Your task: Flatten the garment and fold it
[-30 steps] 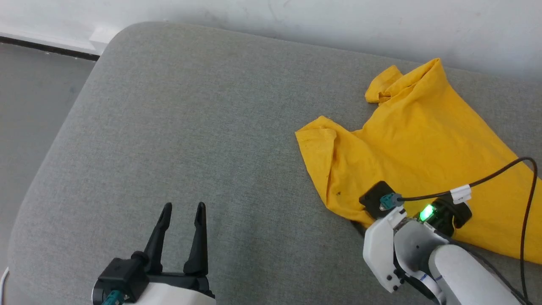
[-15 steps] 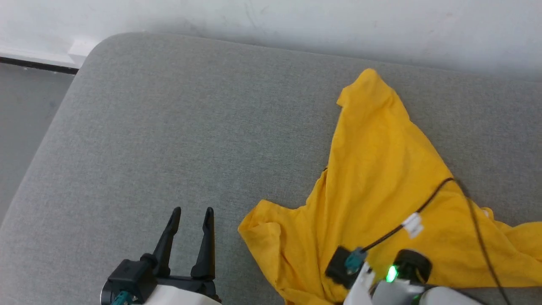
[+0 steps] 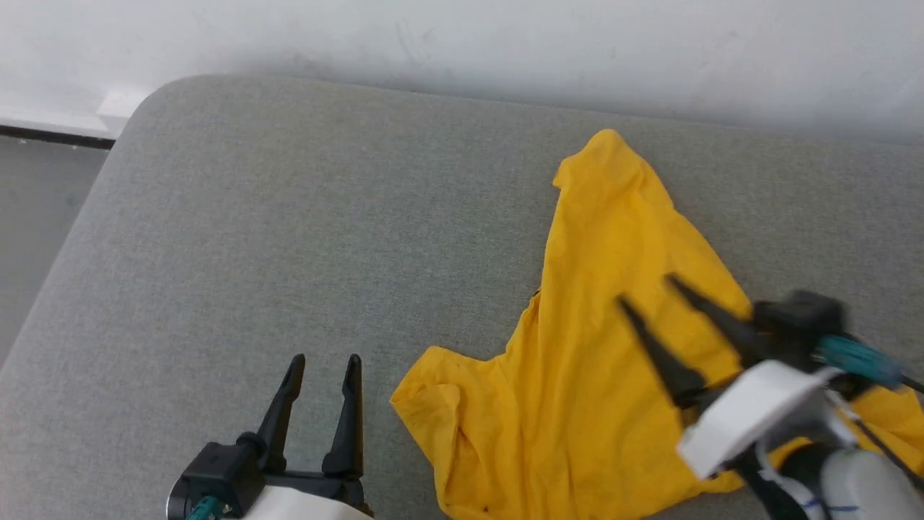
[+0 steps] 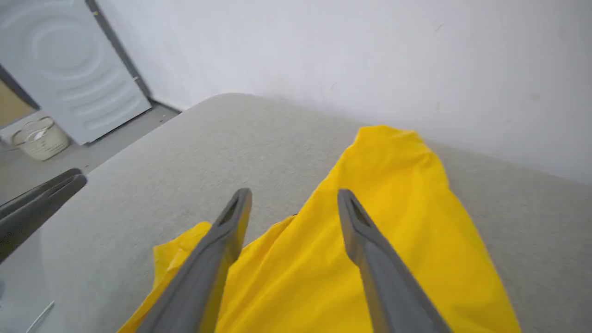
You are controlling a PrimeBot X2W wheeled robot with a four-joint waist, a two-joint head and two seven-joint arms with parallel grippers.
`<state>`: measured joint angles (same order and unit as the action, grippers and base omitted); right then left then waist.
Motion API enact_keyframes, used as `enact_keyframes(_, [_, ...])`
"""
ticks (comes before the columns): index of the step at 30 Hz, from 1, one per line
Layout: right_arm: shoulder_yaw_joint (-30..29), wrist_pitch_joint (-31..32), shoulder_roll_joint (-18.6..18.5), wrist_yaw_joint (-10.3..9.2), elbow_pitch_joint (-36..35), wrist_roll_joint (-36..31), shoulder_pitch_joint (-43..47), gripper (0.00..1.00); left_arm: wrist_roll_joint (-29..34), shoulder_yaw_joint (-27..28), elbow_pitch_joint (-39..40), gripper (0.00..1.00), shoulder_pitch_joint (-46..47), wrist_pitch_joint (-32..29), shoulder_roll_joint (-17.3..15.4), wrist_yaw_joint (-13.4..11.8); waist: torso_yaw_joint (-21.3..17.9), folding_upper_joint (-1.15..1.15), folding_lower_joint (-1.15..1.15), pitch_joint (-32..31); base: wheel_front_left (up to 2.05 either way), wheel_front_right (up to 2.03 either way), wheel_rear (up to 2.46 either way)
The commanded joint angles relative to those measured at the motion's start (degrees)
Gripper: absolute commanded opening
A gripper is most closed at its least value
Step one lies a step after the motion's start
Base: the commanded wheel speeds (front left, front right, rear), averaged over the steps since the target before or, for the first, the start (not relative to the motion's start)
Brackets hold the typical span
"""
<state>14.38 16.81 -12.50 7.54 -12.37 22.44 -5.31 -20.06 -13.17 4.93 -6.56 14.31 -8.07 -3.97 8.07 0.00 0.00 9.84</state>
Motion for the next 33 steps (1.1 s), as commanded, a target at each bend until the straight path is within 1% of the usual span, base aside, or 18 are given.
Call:
enact_keyframes(1, [-4.5,-3.5,3.1,-0.05,-0.7,-3.5,2.4,1.00,0.5,0.0,0.4,1.00,0.0,0.0,-0.5,-0.4,-0.7,0.00,0.00,-0.6,0.00,0.00,0.00])
enact_keyframes(2, [-8.6,-6.4,5.6,-0.05,-1.1,-6.4,4.0,1.00,0.6,0.0,0.5,1.00,-0.2,0.0,-0.7,-0.5,-0.9,0.00,0.00,-0.8,0.00,0.00,0.00])
enact_keyframes(3, [-12.3,-9.0,7.2,-0.05,-1.4,-9.3,5.7,1.00,0.6,0.0,0.7,1.00,-0.4,-0.1,-0.8,-0.7,-1.1,0.00,0.00,-1.0,0.00,0.00,0.00])
enact_keyframes(5, [-19.0,-13.9,9.1,-0.05,-2.0,-13.7,8.9,1.00,1.0,0.0,0.9,1.00,-0.9,-0.1,-1.1,-1.0,-1.7,0.00,0.00,-1.3,0.00,0.00,0.00])
enact_keyframes(6, [-21.8,-15.9,9.4,-0.05,-2.1,-14.4,10.3,1.00,1.3,0.0,1.0,1.00,-1.1,-0.2,-1.3,-1.2,-2.1,0.00,0.00,-1.5,0.00,0.00,0.00])
enact_keyframes(8, [-25.9,-19.4,9.6,-0.05,-0.8,-10.6,12.8,1.00,1.4,0.3,1.2,1.00,-1.8,-0.4,-1.5,-1.8,-3.2,0.00,0.00,-1.7,0.00,0.00,0.00])
enact_keyframes(10, [-27.4,-21.5,9.6,-0.05,0.8,-8.4,14.6,1.00,1.3,0.7,1.5,1.00,-2.3,-0.7,-1.5,-2.5,-4.3,0.00,0.00,-1.8,0.00,0.00,0.00])
enact_keyframes(14, [-27.7,-23.3,9.6,-0.05,2.3,-7.6,15.4,1.00,2.1,0.4,2.0,1.00,-1.7,-1.9,-2.0,-3.1,-5.8,0.00,0.00,-1.8,0.00,0.00,0.00])
enact_keyframes(17, [-27.5,-23.9,9.6,-0.05,2.7,-7.5,14.7,1.00,3.3,-0.8,2.0,1.00,0.3,-4.2,-2.8,-2.8,-6.7,0.00,0.00,-1.8,0.00,0.00,0.00])
enact_keyframes(19, [-27.5,-23.9,9.6,-0.05,2.8,-7.5,14.2,1.00,5.4,-2.3,1.2,1.00,2.7,-7.0,-4.3,-2.3,-6.9,0.00,0.00,-1.6,0.00,0.00,0.00])
enact_keyframes(21, [-27.3,-23.8,9.6,-0.05,2.9,-7.6,13.8,1.00,7.4,-4.3,-0.1,1.00,6.0,-10.5,-5.6,-0.9,-6.6,0.00,0.00,-1.4,0.00,0.00,0.00])
enact_keyframes(22, [-27.1,-23.7,9.6,-0.05,2.9,-7.7,13.7,1.00,8.3,-5.6,-1.0,1.00,7.9,-12.6,-6.4,0.2,-6.3,0.00,0.00,-1.2,0.00,0.00,0.00])
enact_keyframes(24, [-26.8,-23.3,9.6,-0.05,2.9,-7.8,13.5,1.00,10.4,-8.4,-2.9,1.00,12.0,-16.7,-8.1,3.0,-5.9,0.00,0.00,-0.9,0.00,0.00,0.00])
enact_keyframes(26, [-26.4,-22.9,9.6,-0.05,2.9,-7.8,13.3,1.00,11.8,-11.0,-4.7,1.00,16.3,-19.7,-9.0,6.1,-5.4,0.00,0.00,-0.5,0.00,0.00,0.00])
enact_keyframes(29, [-25.9,-22.2,9.6,-0.05,2.9,-8.0,12.9,1.00,12.2,-13.9,-7.6,1.00,22.1,-21.9,-8.5,8.8,-4.9,0.00,0.00,0.1,0.00,0.00,0.00])
enact_keyframes(33, [-25.1,-21.6,9.6,-0.05,2.9,-7.9,12.0,1.00,11.3,-18.1,-12.7,1.00,28.4,-23.4,-6.9,10.6,-5.1,0.00,0.00,1.2,0.00,0.00,0.00])
